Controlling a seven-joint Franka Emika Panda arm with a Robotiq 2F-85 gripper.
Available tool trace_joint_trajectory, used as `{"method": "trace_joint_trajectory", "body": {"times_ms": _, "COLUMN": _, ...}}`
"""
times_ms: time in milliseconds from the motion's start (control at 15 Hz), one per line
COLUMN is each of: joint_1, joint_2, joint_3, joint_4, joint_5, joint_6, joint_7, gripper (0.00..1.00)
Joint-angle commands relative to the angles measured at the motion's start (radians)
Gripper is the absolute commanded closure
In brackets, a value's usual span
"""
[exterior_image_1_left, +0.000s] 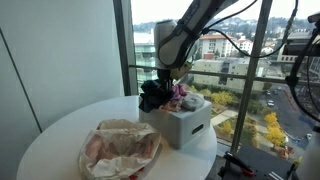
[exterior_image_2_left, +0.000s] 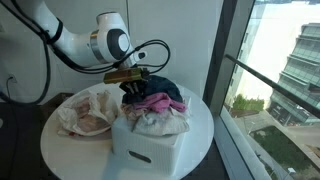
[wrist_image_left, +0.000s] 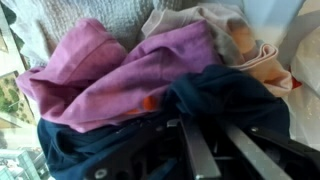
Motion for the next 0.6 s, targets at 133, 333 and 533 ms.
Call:
{"method": "trace_joint_trajectory", "body": {"times_ms": 133, "joint_1": -0.004, "joint_2": -0.180, "joint_3": -0.009, "joint_4": -0.091, "joint_5": -0.024, "joint_6": 0.004, "joint_7": 0.056, "gripper": 0.95}}
{"method": "trace_joint_trajectory", "body": {"times_ms": 333, "joint_1": -0.025, "joint_2": -0.296, "joint_3": -0.006, "joint_4": -0.134, "joint_5": -0.010, "joint_6": 0.013, "joint_7": 0.097, "gripper": 0.95}}
{"method": "trace_joint_trajectory", "body": {"times_ms": 533, "joint_1": -0.046, "joint_2": -0.418, "joint_3": 0.001, "joint_4": -0.170, "joint_5": 0.020, "joint_6": 0.031, "joint_7": 0.122, "gripper": 0.95}}
